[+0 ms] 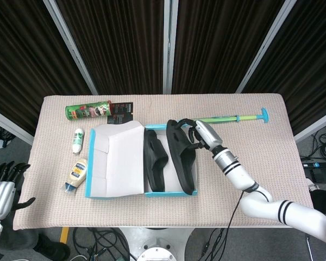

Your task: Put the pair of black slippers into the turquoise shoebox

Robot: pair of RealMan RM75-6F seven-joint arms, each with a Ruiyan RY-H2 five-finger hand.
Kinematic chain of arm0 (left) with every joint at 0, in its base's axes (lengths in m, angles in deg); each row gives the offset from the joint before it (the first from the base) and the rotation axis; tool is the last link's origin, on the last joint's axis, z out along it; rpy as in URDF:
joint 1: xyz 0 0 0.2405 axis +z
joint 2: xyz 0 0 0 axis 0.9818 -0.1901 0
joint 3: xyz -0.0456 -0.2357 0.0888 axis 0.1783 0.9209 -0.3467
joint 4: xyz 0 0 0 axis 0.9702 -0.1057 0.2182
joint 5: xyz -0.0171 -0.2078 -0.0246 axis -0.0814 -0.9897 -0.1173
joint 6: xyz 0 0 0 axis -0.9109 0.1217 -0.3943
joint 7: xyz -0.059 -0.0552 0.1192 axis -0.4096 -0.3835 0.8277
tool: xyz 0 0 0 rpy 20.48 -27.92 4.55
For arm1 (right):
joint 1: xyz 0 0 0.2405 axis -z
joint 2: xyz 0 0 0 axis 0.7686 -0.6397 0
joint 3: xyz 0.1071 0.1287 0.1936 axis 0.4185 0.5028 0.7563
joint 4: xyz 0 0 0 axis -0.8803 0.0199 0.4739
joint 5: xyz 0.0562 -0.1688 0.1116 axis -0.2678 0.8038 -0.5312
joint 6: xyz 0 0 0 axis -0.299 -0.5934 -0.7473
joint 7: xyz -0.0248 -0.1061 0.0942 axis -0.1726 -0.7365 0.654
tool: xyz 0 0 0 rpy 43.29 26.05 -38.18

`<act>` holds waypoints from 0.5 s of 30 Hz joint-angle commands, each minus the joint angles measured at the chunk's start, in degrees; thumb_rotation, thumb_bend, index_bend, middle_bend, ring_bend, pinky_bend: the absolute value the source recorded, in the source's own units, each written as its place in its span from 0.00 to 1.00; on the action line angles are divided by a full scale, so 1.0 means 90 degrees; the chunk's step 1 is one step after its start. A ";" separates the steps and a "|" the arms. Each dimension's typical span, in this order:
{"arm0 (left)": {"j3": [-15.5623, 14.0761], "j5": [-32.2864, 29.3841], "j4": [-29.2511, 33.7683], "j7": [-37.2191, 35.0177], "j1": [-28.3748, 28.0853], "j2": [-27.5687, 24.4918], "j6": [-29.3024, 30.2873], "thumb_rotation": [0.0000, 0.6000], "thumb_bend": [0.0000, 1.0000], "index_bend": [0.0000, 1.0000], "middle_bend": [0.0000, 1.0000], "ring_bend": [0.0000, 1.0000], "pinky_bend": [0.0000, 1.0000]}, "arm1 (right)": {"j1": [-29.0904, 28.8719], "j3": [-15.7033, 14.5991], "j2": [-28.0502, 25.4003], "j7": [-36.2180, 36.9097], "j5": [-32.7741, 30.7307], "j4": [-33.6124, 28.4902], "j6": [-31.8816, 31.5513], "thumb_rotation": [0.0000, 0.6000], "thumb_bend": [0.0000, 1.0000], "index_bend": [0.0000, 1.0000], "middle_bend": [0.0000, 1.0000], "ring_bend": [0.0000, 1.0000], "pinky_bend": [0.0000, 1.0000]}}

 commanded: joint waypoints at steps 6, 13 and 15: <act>0.0006 -0.0057 -0.0084 -0.0081 -0.0013 0.0047 -0.0077 1.00 0.03 0.17 0.12 0.04 0.03 | -0.0322 0.0149 0.1216 -0.0254 -0.0288 0.1150 -0.0122 1.00 0.22 0.39 0.39 0.72 0.93; -0.0001 -0.0085 -0.0118 -0.0099 -0.0037 0.0070 -0.0160 1.00 0.03 0.16 0.12 0.04 0.03 | -0.0339 0.0114 0.1747 -0.0214 -0.0147 0.2001 -0.0259 1.00 0.22 0.39 0.39 0.72 0.93; 0.0005 -0.0086 -0.0116 -0.0091 -0.0045 0.0073 -0.0165 1.00 0.03 0.16 0.12 0.04 0.03 | -0.0323 0.0066 0.1862 -0.0123 -0.0028 0.2191 -0.0293 1.00 0.22 0.39 0.39 0.72 0.93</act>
